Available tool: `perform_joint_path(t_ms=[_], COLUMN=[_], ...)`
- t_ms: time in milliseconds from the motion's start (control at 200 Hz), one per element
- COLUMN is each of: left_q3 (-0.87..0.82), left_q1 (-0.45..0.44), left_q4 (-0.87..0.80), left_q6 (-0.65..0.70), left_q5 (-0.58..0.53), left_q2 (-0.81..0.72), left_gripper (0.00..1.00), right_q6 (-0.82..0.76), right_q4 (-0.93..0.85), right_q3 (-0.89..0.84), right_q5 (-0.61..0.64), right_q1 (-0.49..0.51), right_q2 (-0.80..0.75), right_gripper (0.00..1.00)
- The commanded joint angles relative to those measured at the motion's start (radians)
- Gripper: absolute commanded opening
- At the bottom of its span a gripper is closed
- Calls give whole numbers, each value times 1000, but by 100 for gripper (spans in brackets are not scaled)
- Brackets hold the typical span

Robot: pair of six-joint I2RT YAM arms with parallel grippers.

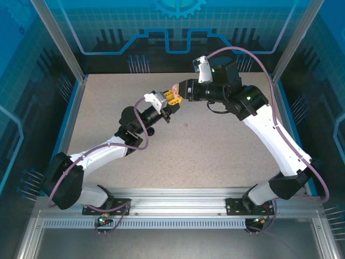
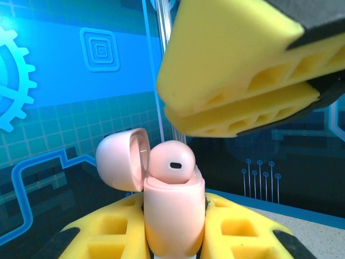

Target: Insert wireless bluetooth earbuds into charging case

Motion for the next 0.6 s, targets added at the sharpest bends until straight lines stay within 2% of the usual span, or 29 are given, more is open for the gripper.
perform_joint_path(t_ms=[0, 235, 595], left_q3=[37, 51, 64], left_q1=[0, 0, -1], left_q4=[18, 1, -7], left_q6=[3, -3, -15], left_q5=[35, 63, 83], left_q2=[-7, -4, 6], left_gripper=[0, 0, 0], right_q6=[-54, -134, -173], right_q4=[-42, -98, -119], right_q3=[22, 57, 97], right_q5=[-3, -9, -15], right_q1=[10, 12, 19], right_q2=[-14, 6, 45], right_gripper=[29, 30, 35])
